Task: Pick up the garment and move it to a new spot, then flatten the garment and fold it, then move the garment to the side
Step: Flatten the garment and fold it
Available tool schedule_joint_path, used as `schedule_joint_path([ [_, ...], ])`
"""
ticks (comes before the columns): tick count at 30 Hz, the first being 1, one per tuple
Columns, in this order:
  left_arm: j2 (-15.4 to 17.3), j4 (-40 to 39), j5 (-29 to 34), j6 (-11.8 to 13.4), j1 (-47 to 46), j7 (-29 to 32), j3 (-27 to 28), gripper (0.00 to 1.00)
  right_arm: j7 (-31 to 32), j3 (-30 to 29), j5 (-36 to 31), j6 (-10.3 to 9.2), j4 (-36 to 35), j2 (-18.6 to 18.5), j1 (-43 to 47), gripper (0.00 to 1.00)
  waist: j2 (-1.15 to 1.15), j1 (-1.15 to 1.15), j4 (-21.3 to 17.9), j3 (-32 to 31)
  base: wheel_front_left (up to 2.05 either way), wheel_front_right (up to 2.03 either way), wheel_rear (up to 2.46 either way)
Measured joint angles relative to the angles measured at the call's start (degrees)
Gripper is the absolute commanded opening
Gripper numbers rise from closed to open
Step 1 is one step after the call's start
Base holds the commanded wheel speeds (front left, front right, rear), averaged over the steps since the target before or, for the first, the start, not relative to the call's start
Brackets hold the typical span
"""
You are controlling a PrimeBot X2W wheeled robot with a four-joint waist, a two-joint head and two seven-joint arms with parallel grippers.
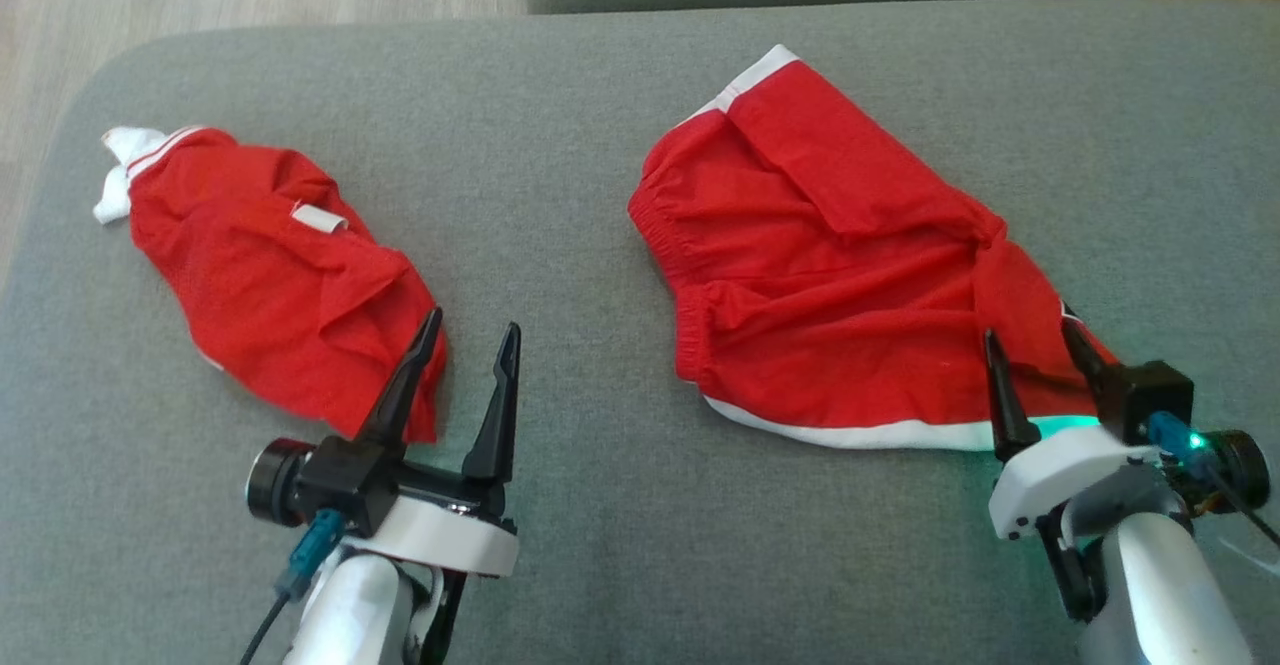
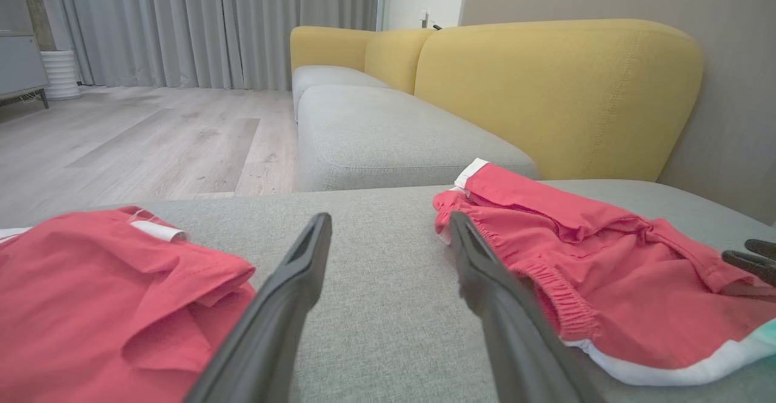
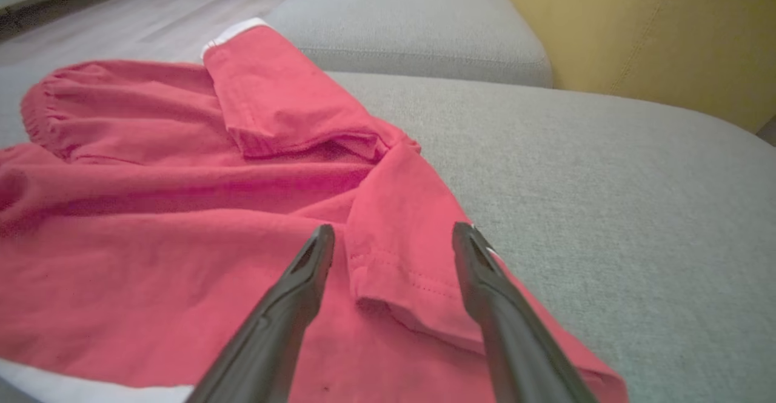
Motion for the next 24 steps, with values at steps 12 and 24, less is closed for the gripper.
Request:
schedule_joint_path([
  [12,0.0,0.2,0.0,-0.1,-2.0,0.0,0.1,1.0,3.1,-3.1,-3.3,0.0,4.9,0.0,-3.4,0.0,0.0,0.0,1.2,2.3,0.0,0.0,0.0],
  [24,0.0,0.3,0.0,-0.5,-2.3,0.0,0.1,1.0,7.3,-11.2,2.1,0.0,2.8,0.0,-11.1,0.0,0.0,0.0,1.7,2.6,0.0,0.0,0.0],
])
